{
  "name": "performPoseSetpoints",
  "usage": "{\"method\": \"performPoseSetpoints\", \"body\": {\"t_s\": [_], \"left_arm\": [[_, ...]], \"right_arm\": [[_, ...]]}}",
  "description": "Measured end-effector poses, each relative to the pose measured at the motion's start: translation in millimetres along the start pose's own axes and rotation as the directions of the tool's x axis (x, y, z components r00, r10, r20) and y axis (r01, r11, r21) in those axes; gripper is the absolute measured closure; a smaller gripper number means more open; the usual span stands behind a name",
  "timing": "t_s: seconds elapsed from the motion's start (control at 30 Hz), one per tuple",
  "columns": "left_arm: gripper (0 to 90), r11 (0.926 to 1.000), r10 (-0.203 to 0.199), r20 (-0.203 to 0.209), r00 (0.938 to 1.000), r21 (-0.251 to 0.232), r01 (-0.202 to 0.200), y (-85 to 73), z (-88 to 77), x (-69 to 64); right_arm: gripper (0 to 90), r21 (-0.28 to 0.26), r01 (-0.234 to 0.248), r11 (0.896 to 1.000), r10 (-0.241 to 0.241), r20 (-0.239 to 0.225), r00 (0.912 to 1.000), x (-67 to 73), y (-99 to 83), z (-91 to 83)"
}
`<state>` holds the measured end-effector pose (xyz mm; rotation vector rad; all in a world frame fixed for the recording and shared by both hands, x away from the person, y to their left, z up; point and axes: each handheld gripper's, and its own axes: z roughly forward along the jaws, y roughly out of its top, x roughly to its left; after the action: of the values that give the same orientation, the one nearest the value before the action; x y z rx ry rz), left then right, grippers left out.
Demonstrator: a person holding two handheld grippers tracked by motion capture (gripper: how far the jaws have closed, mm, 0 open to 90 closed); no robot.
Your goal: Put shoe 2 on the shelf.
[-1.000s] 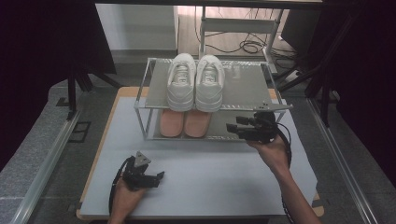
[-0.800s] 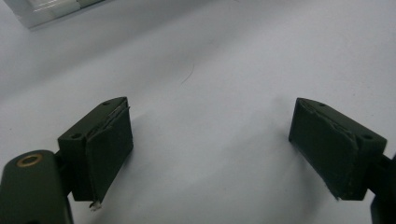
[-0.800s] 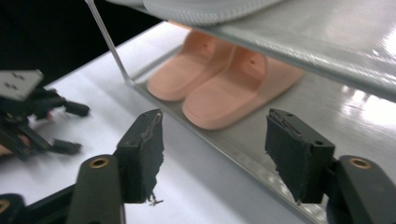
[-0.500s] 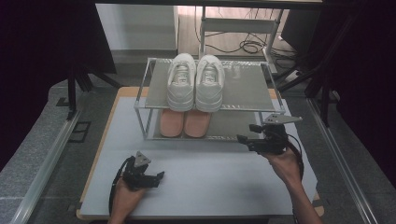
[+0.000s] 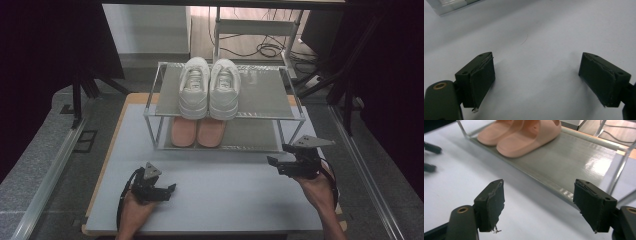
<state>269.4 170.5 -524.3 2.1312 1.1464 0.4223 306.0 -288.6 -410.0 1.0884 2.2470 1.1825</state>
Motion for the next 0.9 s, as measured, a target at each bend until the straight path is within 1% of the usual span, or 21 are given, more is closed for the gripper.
{"method": "performPoseSetpoints", "body": {"t_s": [0.13,0.17,0.33,0.4,0.47,0.57,0.7,0.77,0.9], "left_arm": [[13.5,1.0,0.004,-0.001,1.0,0.002,-0.004,0.0,-0.1,0.1],[13.4,1.0,0.005,0.0,1.0,0.003,-0.005,0.0,-0.2,0.2],[13.4,1.0,0.003,0.0,1.0,0.002,-0.003,0.0,-0.1,0.1],[13.4,1.0,0.002,0.0,1.0,0.001,-0.002,-0.1,0.0,0.0],[13.4,1.0,0.003,0.0,1.0,0.002,-0.003,0.0,-0.1,0.1],[13.4,1.0,0.003,0.0,1.0,0.002,-0.003,0.0,-0.2,0.2],[13.4,1.0,0.004,0.0,1.0,0.002,-0.004,0.0,-0.2,0.2],[13.4,1.0,0.004,0.0,1.0,0.002,-0.004,0.0,-0.2,0.2],[13.5,1.0,0.003,0.0,1.0,0.001,-0.003,0.0,-0.2,0.2]], "right_arm": [[20.5,0.022,0.039,0.999,-0.04,0.034,0.9986,-2.1,-12.9,1.5],[19.8,0.032,0.034,0.999,-0.035,0.036,0.9987,-3.2,-17.4,2.0],[15.8,0.048,0.01,0.999,-0.012,0.053,0.9985,-9.0,-34.5,3.6],[13.6,0.059,-0.001,0.998,-0.003,0.072,0.9974,-11.4,-42.2,5.0],[13.4,0.071,-0.002,0.997,-0.004,0.086,0.9963,-12.7,-48.8,7.0],[13.1,0.095,-0.009,0.995,0.0,0.089,0.996,-14.1,-59.1,12.1],[12.6,0.128,-0.006,0.992,-0.006,0.097,0.9953,-13.7,-70.9,20.3],[12.1,0.134,0.007,0.991,-0.021,0.104,0.9944,-12.6,-75.8,24.2],[12.1,0.15,-0.001,0.989,-0.015,0.105,0.9944,-11.6,-84.1,33.0]]}}
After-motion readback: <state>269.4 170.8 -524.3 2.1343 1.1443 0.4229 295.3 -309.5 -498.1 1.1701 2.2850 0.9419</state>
